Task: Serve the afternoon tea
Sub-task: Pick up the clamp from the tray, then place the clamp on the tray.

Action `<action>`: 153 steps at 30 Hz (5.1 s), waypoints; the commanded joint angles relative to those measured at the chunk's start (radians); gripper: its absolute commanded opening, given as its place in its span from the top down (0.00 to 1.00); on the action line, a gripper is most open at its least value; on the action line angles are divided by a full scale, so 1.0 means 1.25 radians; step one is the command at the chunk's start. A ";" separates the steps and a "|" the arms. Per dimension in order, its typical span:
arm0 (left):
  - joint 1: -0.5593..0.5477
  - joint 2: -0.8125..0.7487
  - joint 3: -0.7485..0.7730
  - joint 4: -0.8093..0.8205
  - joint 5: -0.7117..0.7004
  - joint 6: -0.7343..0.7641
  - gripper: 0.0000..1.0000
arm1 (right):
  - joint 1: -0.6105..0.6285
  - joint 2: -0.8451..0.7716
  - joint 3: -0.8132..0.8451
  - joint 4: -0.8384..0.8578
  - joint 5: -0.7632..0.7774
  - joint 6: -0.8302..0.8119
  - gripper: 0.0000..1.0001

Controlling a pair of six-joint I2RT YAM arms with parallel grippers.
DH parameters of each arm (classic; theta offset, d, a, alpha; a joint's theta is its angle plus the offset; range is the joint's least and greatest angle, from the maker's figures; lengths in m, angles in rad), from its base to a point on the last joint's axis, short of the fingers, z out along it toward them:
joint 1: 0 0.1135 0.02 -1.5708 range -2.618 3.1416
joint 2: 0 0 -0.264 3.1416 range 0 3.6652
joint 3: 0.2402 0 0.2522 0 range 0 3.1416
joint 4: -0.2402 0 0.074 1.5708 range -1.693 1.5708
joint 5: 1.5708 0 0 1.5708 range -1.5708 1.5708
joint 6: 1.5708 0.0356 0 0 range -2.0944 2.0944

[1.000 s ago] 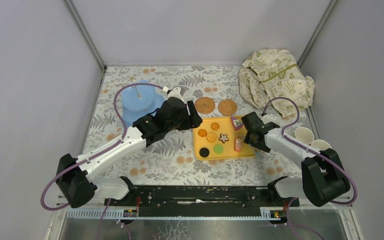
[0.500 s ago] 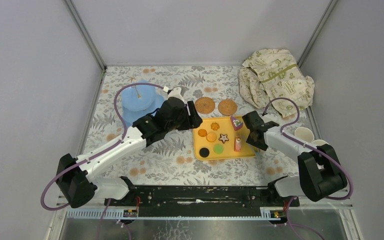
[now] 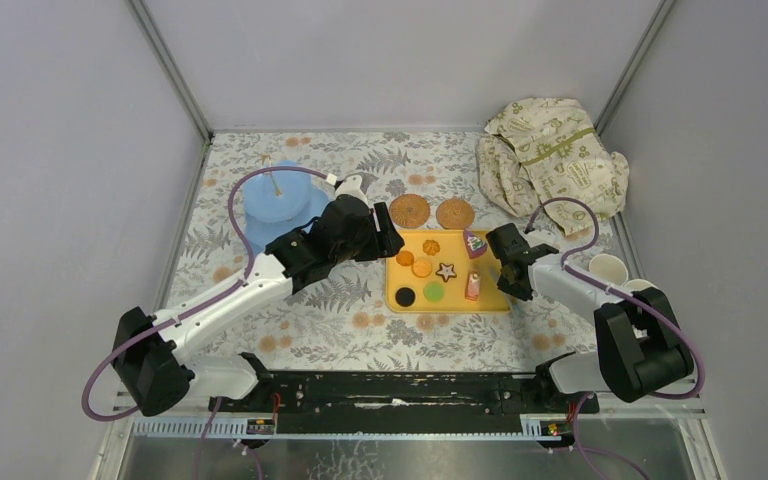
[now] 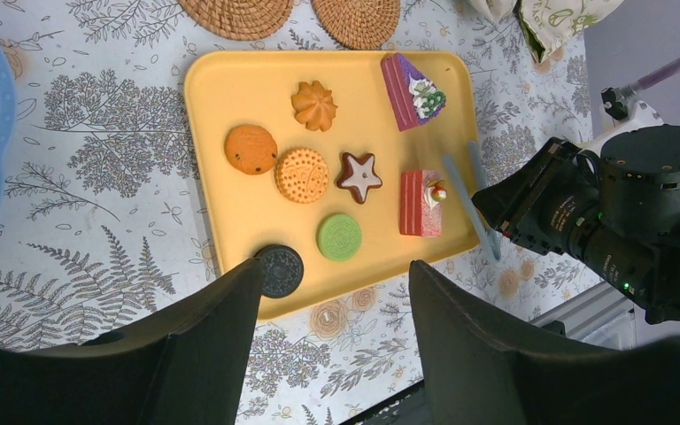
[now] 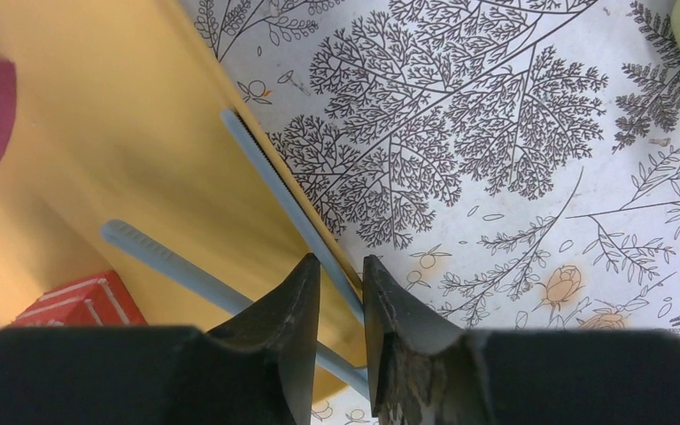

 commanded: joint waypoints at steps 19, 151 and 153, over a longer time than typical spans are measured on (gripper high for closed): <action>0.005 -0.013 0.003 0.027 -0.008 0.012 0.31 | 0.001 -0.053 0.022 -0.021 -0.018 -0.019 0.66; 0.039 -0.089 -0.057 0.035 0.012 0.041 0.31 | 0.614 0.073 0.070 -0.254 0.238 0.598 0.39; 0.039 -0.087 -0.060 0.035 0.010 0.040 0.31 | 0.614 0.071 0.059 -0.240 0.240 0.593 0.40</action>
